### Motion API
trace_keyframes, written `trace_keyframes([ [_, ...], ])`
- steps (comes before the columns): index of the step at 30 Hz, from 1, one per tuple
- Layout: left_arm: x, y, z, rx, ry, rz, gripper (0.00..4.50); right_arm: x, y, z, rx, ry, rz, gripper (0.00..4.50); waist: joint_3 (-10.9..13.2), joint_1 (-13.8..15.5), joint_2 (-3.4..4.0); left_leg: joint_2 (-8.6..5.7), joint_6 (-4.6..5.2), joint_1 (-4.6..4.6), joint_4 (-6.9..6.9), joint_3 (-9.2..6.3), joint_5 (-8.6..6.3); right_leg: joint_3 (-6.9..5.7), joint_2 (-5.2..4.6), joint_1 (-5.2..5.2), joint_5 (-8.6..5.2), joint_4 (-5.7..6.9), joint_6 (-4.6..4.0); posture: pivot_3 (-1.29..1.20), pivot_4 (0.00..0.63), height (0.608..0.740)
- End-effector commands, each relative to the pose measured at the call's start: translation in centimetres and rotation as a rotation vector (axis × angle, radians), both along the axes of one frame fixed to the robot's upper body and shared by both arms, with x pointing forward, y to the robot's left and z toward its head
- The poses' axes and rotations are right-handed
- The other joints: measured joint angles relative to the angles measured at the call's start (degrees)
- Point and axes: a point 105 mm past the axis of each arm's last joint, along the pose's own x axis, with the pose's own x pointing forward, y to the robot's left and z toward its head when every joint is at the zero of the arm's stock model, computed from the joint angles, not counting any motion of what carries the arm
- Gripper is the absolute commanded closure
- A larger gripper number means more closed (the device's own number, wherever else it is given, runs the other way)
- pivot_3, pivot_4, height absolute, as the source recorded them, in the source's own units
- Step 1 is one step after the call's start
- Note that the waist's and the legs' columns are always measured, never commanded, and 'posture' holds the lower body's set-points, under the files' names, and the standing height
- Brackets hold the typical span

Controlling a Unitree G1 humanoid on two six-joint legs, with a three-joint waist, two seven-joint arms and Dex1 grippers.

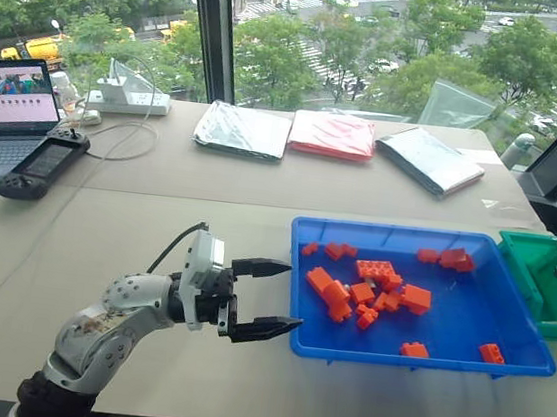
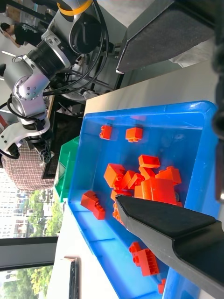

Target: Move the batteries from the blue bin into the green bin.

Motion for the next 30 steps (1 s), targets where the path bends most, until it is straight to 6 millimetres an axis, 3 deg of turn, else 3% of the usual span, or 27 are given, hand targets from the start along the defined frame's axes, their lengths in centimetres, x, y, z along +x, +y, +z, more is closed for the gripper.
trace_keyframes([
  [1,-0.5,-0.1,0.8,-0.008,-0.042,-0.022,0.00,-0.3,-0.5,2.3,-0.041,-0.082,-0.020,0.93,0.0,0.0,0.00,0.00,0.00,0.00,0.00,0.00,0.00,0.00,0.00,0.00,0.00,0.00,0.00,0.00,0.150,0.740],
  [4,-0.5,-0.1,0.8,-0.008,-0.043,-0.022,0.00,0.0,0.0,3.3,-0.053,-0.126,0.006,0.01,0.0,0.0,0.00,-0.01,0.00,0.00,0.00,0.00,0.00,0.00,0.00,0.00,0.00,-0.01,0.00,0.00,0.150,0.740],
  [6,-0.5,-0.1,0.8,-0.008,-0.043,-0.020,0.00,1.0,1.7,4.0,-0.030,-0.168,0.103,0.01,0.0,0.0,0.00,0.00,0.00,-0.01,0.00,0.00,0.00,0.00,0.00,0.00,0.00,-0.01,0.00,0.00,0.150,0.740],
  [9,-0.4,-0.1,0.8,-0.008,-0.043,-0.017,0.00,3.4,7.2,3.5,-0.003,-0.120,0.417,0.01,0.0,-0.3,0.00,0.02,0.00,0.00,-0.01,0.00,0.00,0.00,0.03,0.00,0.00,-0.02,0.00,0.00,0.150,0.740],
  [12,-0.4,0.0,0.8,-0.005,-0.043,-0.013,0.00,4.3,13.1,2.2,-0.006,0.010,0.722,0.01,0.0,-0.6,0.00,0.12,0.00,0.02,-0.02,-0.01,0.00,0.01,0.14,0.00,0.00,-0.03,-0.02,0.00,0.150,0.740],
  [17,-0.4,0.1,0.8,-0.001,-0.046,-0.002,0.00,3.0,21.2,-1.6,0.006,0.233,1.097,0.01,0.0,-0.1,0.01,0.09,0.00,-0.05,0.00,-0.05,0.00,-0.01,0.09,-0.05,0.00,-0.03,-0.02,0.00,0.150,0.740],
  [25,-0.5,0.3,0.9,0.001,-0.043,0.012,0.00,4.0,23.1,-2.9,0.064,0.218,1.001,0.01,0.0,0.1,-0.04,0.00,0.00,-0.15,0.02,-0.10,0.00,-0.05,0.01,-0.18,0.00,0.01,-0.01,0.00,0.150,0.740],
  [30,-0.6,0.4,0.8,0.003,-0.039,0.015,0.00,4.1,23.0,-3.5,0.085,0.224,0.906,0.01,0.0,0.1,-0.03,0.00,-0.01,-0.16,0.01,-0.09,0.00,-0.04,0.01,-0.22,0.00,0.05,-0.01,0.00,0.150,0.740],
])
